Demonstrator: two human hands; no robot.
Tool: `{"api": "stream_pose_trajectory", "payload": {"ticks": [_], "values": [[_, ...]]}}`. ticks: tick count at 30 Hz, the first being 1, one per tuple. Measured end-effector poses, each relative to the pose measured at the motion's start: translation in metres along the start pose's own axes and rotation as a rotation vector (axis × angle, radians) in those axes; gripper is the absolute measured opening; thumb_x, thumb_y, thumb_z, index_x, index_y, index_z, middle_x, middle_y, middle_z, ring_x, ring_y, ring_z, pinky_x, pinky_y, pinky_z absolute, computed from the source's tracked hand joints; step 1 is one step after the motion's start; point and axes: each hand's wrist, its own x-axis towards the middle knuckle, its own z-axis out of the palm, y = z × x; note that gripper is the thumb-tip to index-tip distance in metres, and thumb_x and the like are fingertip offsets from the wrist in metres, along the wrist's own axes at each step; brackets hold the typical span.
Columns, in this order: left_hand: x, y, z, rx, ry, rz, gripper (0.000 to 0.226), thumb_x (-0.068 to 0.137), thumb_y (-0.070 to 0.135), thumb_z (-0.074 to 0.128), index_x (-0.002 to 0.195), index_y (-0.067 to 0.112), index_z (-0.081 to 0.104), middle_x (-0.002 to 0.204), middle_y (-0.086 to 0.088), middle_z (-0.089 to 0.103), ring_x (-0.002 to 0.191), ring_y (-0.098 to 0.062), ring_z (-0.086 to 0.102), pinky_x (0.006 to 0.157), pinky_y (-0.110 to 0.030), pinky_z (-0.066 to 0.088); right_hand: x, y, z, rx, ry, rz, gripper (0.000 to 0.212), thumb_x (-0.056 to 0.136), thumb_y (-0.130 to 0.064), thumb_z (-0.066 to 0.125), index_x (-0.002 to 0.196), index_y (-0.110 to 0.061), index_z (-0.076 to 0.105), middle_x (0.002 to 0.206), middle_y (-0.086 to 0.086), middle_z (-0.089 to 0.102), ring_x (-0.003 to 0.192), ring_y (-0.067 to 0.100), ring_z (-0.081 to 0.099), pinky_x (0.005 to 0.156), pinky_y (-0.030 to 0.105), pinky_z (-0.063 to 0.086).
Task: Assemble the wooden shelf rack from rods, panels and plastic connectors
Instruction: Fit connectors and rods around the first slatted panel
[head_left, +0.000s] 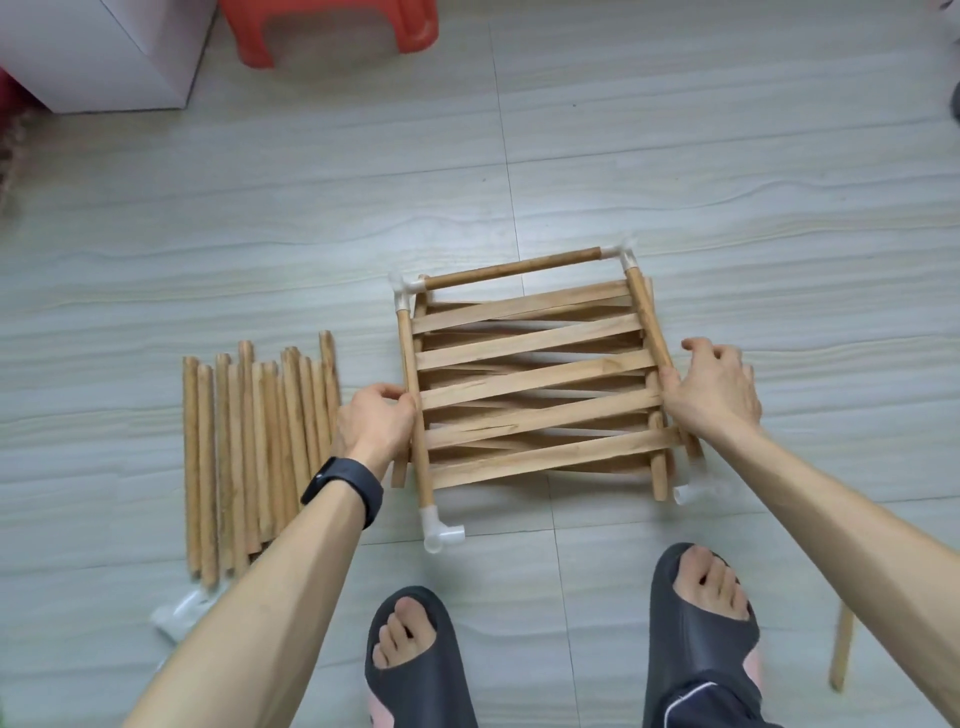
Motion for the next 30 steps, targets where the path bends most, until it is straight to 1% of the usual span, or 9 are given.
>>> {"api": "stream_pose_trajectory", "payload": {"ticks": [4, 8, 13, 15, 18, 22, 25, 27, 30], "values": [[0.001, -0.012, -0.024, 0.013, 0.074, 0.039, 0.024, 0.089, 0.038, 0.051, 0.109, 0.035, 0.064, 0.099, -0.001, 0.072, 0.087, -0.026, 0.07, 0.082, -0.041, 0.059, -0.03, -0.041, 0.009, -0.097, 0.084, -0.271, 0.048, 0.093, -0.025, 0.055, 0.138, -0.011, 0.049, 0.142, 0.017, 0.043, 0.127, 0.039, 0.038, 0.101, 0.051, 0.041], [0.008, -0.055, -0.051, 0.055, 0.174, 0.035, 0.037, 0.094, 0.032, 0.051, 0.13, 0.026, 0.055, 0.125, -0.007, 0.061, 0.099, -0.029, 0.061, 0.082, -0.039, 0.051, -0.063, -0.087, 0.032, -0.223, -0.122, -0.575, 0.054, 0.095, -0.04, 0.055, 0.145, -0.023, 0.045, 0.155, 0.007, 0.037, 0.14, 0.03, 0.03, 0.111, 0.047, 0.035], [0.018, -0.123, -0.089, 0.062, 0.282, -0.156, 0.053, 0.096, 0.028, 0.055, 0.146, 0.017, 0.043, 0.147, -0.02, 0.037, 0.134, -0.039, 0.039, 0.108, -0.049, 0.039, -0.087, -0.125, 0.075, -0.442, -0.332, -0.828, 0.067, 0.1, -0.06, 0.036, 0.158, -0.043, 0.005, 0.171, 0.004, -0.005, 0.155, 0.034, -0.003, 0.121, 0.058, 0.015], [0.02, -0.151, -0.102, 0.06, 0.301, -0.235, 0.056, 0.098, 0.03, 0.053, 0.149, 0.013, 0.039, 0.15, -0.022, 0.034, 0.138, -0.042, 0.033, 0.111, -0.05, 0.034, -0.086, -0.13, 0.088, -0.558, -0.358, -0.865, 0.069, 0.101, -0.062, 0.028, 0.156, -0.048, -0.012, 0.168, 0.001, -0.023, 0.155, 0.037, -0.015, 0.118, 0.068, 0.008], [0.02, -0.187, -0.112, 0.071, 0.229, -0.353, 0.055, 0.103, 0.028, 0.046, 0.154, 0.013, 0.032, 0.153, -0.022, 0.032, 0.136, -0.043, 0.037, 0.11, -0.05, 0.036, -0.081, -0.119, 0.096, -0.688, -0.43, -0.826, 0.065, 0.102, -0.062, 0.016, 0.154, -0.048, -0.019, 0.163, -0.001, -0.035, 0.153, 0.036, -0.024, 0.114, 0.074, 0.013], [0.024, -0.215, -0.117, 0.15, 0.121, -0.324, 0.049, 0.103, 0.019, 0.048, 0.15, 0.01, 0.038, 0.146, -0.023, 0.042, 0.123, -0.04, 0.053, 0.101, -0.042, 0.043, -0.082, -0.103, 0.097, -0.762, -0.432, -0.822, 0.066, 0.082, -0.061, -0.023, 0.142, -0.043, -0.043, 0.146, 0.001, -0.056, 0.15, 0.037, -0.031, 0.11, 0.074, 0.022], [0.036, -0.218, -0.117, 0.171, 0.114, -0.326, 0.047, 0.1, 0.017, 0.053, 0.145, 0.006, 0.043, 0.14, -0.025, 0.048, 0.12, -0.041, 0.055, 0.101, -0.044, 0.046, -0.083, -0.105, 0.099, -0.768, -0.44, -0.793, 0.059, 0.091, -0.061, -0.012, 0.134, -0.043, -0.048, 0.144, 0.001, -0.057, 0.148, 0.037, -0.034, 0.109, 0.075, 0.02], [0.043, -0.215, -0.114, 0.165, 0.106, -0.352, 0.045, 0.1, 0.02, 0.056, 0.14, 0.002, 0.047, 0.138, -0.026, 0.05, 0.12, -0.043, 0.054, 0.101, -0.045, 0.047, -0.083, -0.103, 0.101, -0.762, -0.416, -0.807, 0.063, 0.099, -0.06, 0.001, 0.133, -0.044, -0.049, 0.144, 0.0, -0.057, 0.147, 0.036, -0.036, 0.11, 0.076, 0.018], [0.048, -0.207, -0.11, 0.137, 0.135, -0.361, 0.041, 0.102, 0.023, 0.054, 0.136, 0.0, 0.053, 0.138, -0.027, 0.049, 0.12, -0.044, 0.054, 0.102, -0.045, 0.046, -0.081, -0.1, 0.103, -0.743, -0.412, -0.816, 0.066, 0.101, -0.06, 0.006, 0.132, -0.046, -0.051, 0.144, -0.003, -0.058, 0.146, 0.034, -0.038, 0.111, 0.076, 0.016]]}}
